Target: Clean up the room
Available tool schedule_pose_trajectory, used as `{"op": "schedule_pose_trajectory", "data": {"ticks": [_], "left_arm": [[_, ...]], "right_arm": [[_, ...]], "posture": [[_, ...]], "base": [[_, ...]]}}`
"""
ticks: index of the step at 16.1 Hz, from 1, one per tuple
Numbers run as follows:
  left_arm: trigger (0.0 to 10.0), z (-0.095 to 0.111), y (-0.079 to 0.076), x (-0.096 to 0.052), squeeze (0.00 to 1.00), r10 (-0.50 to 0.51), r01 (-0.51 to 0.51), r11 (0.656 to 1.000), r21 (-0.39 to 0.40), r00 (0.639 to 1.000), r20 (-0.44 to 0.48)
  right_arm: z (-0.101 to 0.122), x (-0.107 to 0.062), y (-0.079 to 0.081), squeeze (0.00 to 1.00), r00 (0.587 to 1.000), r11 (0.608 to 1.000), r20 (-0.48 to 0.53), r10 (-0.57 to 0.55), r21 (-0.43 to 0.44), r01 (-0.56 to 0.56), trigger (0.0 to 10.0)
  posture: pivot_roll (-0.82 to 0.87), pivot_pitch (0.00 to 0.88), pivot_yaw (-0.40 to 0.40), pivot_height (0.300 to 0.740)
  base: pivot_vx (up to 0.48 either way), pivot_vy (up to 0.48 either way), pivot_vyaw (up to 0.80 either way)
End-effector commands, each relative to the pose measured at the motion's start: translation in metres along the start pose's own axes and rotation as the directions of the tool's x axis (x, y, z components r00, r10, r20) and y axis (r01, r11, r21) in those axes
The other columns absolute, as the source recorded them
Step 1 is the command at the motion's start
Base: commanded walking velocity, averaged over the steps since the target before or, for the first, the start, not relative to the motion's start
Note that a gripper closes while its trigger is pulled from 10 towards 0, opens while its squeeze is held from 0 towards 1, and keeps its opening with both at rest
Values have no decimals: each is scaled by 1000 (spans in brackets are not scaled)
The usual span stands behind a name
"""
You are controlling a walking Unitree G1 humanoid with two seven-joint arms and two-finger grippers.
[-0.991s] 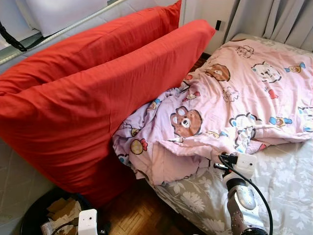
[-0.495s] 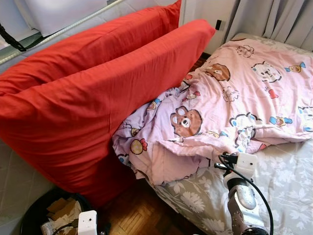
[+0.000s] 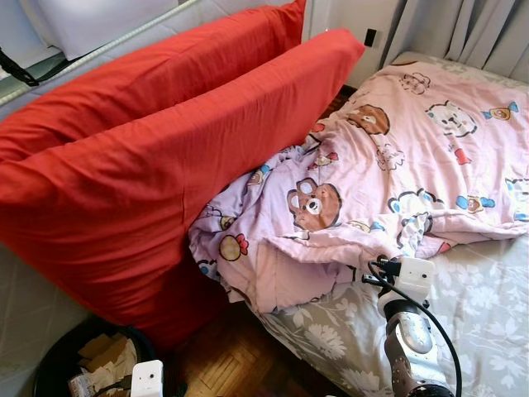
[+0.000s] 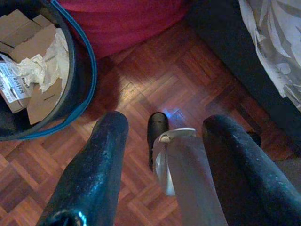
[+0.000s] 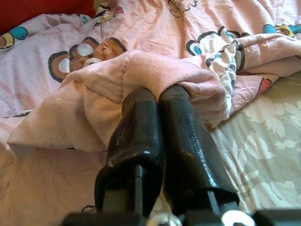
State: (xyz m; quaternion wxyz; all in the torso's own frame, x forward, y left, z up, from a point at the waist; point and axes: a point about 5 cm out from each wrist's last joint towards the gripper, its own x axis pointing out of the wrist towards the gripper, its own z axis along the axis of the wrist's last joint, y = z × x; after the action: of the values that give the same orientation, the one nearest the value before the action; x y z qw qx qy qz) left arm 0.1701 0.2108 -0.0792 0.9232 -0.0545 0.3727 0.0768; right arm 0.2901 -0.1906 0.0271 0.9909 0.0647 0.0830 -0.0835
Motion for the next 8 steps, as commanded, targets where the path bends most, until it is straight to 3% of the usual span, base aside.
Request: {"op": "schedule_pose_trajectory", "data": {"ticks": [1, 8], "left_arm": [[10000, -14, 7, -5, 0, 18, -17, 1000, 7, 998, -58], [10000, -19, 7, -7, 0, 21, -21, 1000, 3, 997, -80]], "right_arm": [[-1, -3, -1, 0, 1000, 1000, 9, -2, -13, 3, 10000], [1, -2, -3, 0, 1000, 1000, 27, -12, -27, 13, 10000]], "posture": [[-6, 182, 26, 740], [-4, 179, 24, 740]], "base": [[0, 0, 0], [0, 0, 0]]}}
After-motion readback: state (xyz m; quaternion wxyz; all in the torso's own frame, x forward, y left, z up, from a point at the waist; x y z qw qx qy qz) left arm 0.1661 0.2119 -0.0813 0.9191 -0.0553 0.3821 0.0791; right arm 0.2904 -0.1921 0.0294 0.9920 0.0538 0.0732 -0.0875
